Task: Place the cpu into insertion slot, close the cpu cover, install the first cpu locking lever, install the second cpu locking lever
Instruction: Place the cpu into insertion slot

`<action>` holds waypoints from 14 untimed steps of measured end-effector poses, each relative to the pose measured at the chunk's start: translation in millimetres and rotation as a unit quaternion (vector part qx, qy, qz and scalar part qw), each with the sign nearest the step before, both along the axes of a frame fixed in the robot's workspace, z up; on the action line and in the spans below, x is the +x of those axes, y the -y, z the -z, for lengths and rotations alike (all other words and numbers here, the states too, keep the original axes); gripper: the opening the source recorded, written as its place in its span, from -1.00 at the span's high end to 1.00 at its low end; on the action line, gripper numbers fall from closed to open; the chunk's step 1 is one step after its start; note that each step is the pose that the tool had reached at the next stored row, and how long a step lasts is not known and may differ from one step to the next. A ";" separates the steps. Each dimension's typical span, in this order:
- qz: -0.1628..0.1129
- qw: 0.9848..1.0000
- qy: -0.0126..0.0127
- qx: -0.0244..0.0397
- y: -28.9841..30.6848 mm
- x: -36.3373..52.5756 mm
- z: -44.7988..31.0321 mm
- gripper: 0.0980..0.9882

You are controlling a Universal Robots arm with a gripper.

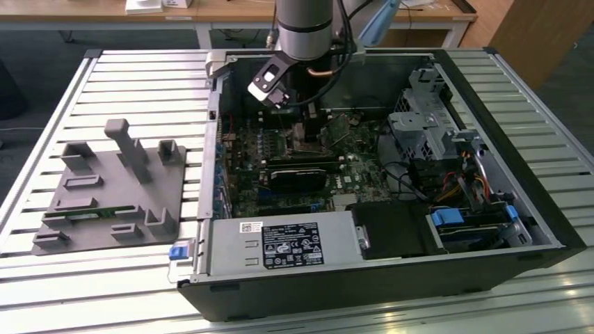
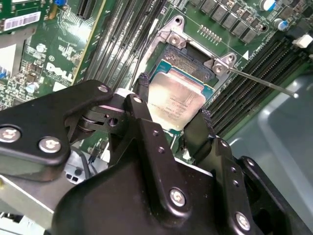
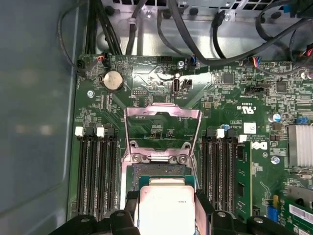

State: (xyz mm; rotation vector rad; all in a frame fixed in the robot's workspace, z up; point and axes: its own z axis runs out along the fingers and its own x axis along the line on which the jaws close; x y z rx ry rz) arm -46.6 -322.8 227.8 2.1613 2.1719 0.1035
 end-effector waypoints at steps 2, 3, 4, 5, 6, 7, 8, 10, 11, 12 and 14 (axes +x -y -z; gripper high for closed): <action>0.002 1.000 0.000 0.000 0.0 0.0 3.2 0.00; 0.003 1.000 0.000 0.000 0.0 0.0 4.6 0.00; 0.004 1.000 0.000 0.000 0.0 0.0 6.3 0.00; 0.004 1.000 0.000 0.000 0.0 0.0 7.9 0.00; 0.004 1.000 0.000 0.000 0.0 0.0 9.4 0.00; 0.004 1.000 0.000 0.000 0.0 0.0 10.7 0.00; 0.004 1.000 0.000 0.000 0.0 0.0 12.0 0.00; 0.004 1.000 0.000 0.000 0.0 0.0 14.5 0.00; 0.004 1.000 0.000 0.000 0.0 0.0 15.7 0.00; 0.004 1.000 0.000 0.000 0.0 0.0 16.8 0.00; 0.004 1.000 0.000 0.000 -0.1 0.0 18.1 0.00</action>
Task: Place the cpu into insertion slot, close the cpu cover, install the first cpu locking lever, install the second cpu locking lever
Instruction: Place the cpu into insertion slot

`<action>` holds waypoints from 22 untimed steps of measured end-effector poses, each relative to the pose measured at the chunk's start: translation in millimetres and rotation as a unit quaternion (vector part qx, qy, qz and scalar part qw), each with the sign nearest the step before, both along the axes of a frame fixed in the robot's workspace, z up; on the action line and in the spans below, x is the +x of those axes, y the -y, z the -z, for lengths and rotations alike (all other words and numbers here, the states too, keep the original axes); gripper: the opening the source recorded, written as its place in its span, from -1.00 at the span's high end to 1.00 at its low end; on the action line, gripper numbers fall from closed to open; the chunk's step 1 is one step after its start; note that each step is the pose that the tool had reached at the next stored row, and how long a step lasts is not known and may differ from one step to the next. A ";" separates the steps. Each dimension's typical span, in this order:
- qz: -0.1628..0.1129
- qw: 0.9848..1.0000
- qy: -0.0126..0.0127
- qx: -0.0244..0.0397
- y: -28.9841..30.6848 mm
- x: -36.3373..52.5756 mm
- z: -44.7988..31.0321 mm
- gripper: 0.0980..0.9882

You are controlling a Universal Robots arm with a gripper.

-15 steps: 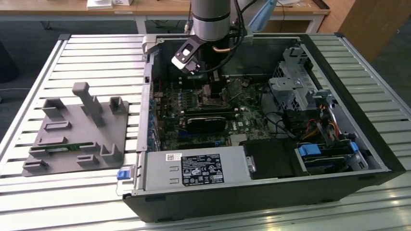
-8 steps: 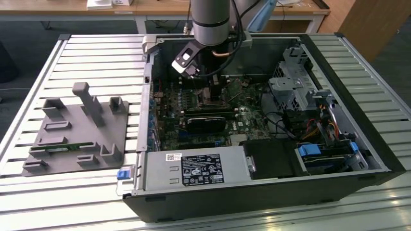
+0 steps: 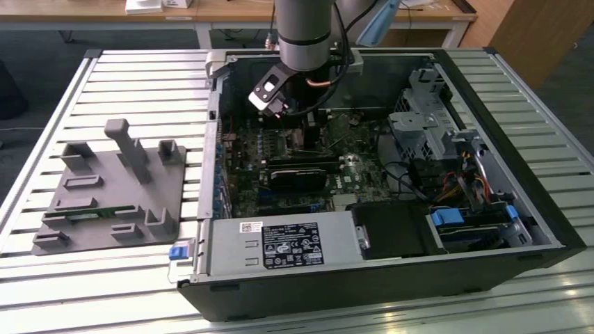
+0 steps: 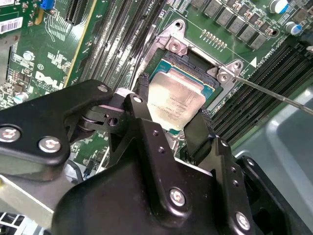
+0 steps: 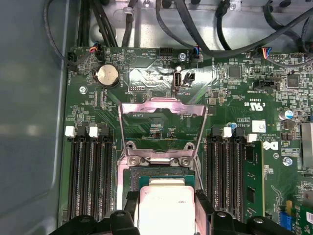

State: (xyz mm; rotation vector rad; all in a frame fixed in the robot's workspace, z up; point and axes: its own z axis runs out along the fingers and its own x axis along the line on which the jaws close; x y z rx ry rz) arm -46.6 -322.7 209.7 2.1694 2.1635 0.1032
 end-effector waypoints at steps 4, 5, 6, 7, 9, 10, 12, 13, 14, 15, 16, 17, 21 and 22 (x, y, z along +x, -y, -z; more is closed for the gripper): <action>0.000 1.000 0.000 0.000 -1.9 0.1 1.8 0.00; 0.000 1.000 0.000 0.000 -2.6 0.1 2.6 0.00; 0.000 1.000 0.000 0.000 -3.1 0.2 3.4 0.00; 0.000 1.000 0.000 0.000 -3.4 0.3 4.2 0.00; 0.002 1.000 0.000 0.000 -3.6 0.4 5.9 0.00; 0.002 1.000 0.000 0.000 -3.7 0.4 6.7 0.00; 0.002 1.000 0.000 0.000 -3.8 0.3 8.4 0.00; 0.002 1.000 0.000 0.000 -3.9 0.3 9.2 0.00; 0.003 1.000 0.000 0.000 -4.2 0.3 9.9 0.00; 0.003 1.000 0.000 0.000 -4.3 0.3 10.6 0.00; 0.003 1.000 0.000 0.000 -4.3 0.4 11.3 0.00; 0.003 1.000 0.000 0.000 -4.4 0.4 12.0 0.00; 0.004 1.000 0.000 0.000 -5.5 0.4 14.2 0.00; 0.004 1.000 0.000 0.000 -5.7 0.4 14.6 0.00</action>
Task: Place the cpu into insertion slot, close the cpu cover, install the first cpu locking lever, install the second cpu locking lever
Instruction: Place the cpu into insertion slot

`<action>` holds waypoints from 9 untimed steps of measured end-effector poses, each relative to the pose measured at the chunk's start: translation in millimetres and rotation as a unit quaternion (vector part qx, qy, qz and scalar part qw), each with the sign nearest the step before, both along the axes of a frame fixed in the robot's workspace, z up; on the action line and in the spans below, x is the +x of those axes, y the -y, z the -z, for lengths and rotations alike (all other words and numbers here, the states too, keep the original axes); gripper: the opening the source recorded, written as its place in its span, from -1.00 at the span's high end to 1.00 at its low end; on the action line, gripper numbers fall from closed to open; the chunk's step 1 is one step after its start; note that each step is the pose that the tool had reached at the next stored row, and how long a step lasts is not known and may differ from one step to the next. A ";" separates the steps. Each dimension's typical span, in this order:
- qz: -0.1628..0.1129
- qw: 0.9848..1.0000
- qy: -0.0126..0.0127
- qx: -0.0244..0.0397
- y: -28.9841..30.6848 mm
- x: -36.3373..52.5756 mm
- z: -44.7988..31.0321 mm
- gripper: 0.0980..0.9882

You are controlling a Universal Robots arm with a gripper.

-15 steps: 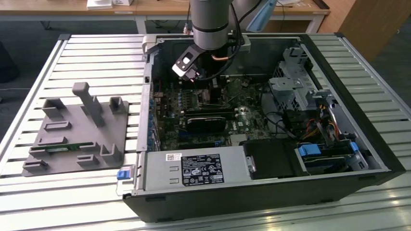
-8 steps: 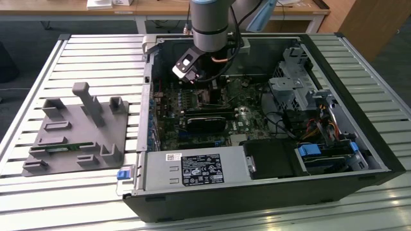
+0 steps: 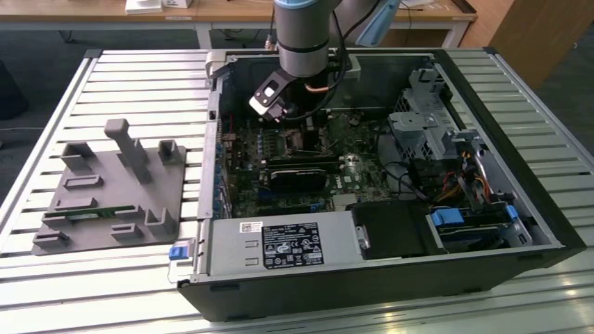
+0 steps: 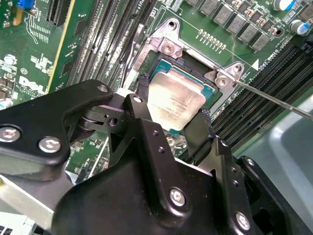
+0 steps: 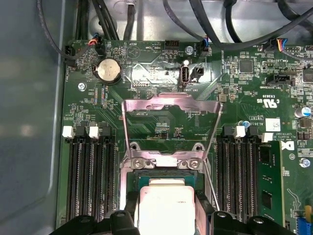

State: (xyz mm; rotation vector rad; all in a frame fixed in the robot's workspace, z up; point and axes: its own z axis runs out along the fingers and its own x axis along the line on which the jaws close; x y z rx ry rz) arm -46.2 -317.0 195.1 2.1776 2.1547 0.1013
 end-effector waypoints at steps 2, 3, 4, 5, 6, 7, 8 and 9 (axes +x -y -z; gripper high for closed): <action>0.001 1.000 0.000 0.000 -0.2 0.0 0.9 0.00; 0.001 1.000 0.000 0.000 -0.2 0.1 1.4 0.00; 0.001 1.000 0.000 0.000 -0.3 0.1 1.8 0.00; 0.001 1.000 0.000 0.000 -0.4 0.2 2.4 0.00; 0.001 1.000 0.000 0.000 -0.5 0.3 2.7 0.00; 0.001 1.000 0.000 0.000 -0.5 0.3 2.7 0.00; 0.002 1.000 0.000 0.000 -0.5 0.3 2.7 0.00; 0.002 1.000 0.000 0.000 -0.5 0.3 2.8 0.00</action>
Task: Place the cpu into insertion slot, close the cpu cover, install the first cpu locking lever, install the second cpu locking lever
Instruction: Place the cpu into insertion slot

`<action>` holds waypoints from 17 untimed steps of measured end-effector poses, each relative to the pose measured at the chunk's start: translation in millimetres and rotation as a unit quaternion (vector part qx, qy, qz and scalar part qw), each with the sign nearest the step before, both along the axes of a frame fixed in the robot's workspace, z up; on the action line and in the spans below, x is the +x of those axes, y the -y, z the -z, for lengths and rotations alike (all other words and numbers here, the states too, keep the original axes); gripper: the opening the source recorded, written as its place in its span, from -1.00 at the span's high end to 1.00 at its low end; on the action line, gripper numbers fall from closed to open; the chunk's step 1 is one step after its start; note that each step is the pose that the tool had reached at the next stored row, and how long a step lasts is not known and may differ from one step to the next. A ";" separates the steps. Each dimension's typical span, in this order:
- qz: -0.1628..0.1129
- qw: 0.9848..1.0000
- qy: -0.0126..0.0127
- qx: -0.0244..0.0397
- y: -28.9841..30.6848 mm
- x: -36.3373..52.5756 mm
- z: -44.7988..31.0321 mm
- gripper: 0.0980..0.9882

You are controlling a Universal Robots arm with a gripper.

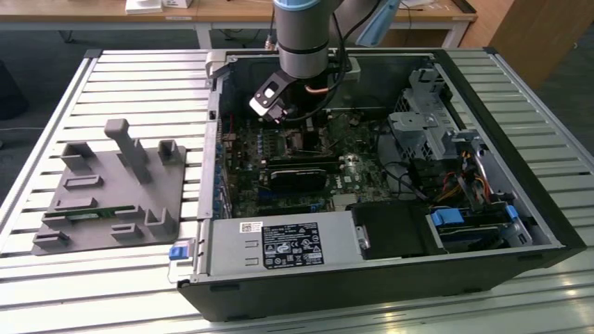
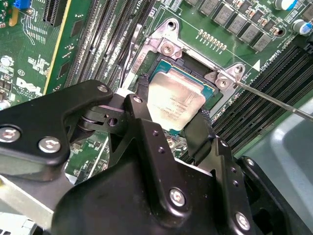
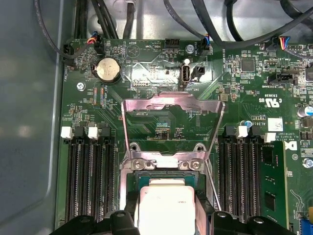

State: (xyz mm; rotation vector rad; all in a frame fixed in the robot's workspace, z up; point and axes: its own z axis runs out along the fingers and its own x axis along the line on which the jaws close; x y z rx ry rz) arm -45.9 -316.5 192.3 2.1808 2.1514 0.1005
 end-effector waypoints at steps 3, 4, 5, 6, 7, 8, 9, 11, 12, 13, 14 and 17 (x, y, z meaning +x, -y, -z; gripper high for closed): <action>0.000 1.000 0.000 0.000 0.0 0.1 0.1 0.00; 0.000 1.000 0.000 0.000 0.0 0.0 0.1 0.00; 0.000 1.000 0.000 0.000 -0.1 0.1 0.1 0.00; 0.000 1.000 0.000 0.000 -0.1 0.1 0.2 0.00; 0.000 1.000 0.000 0.000 -0.1 0.1 0.2 -0.02; 0.000 1.000 0.000 0.000 -0.1 0.1 0.2 -0.02; 0.000 1.000 0.000 0.000 -0.1 0.1 0.2 -0.02; 0.000 1.000 0.000 0.000 -0.1 0.1 0.2 -0.16; 0.000 1.000 0.000 0.000 -0.1 0.1 0.1 -0.16; 0.000 1.000 0.000 0.000 -0.1 0.1 0.1 -0.16; 0.000 1.000 0.000 0.000 0.0 0.1 0.1 -0.16; 0.000 1.000 0.000 0.000 0.0 0.0 -2.4 -0.16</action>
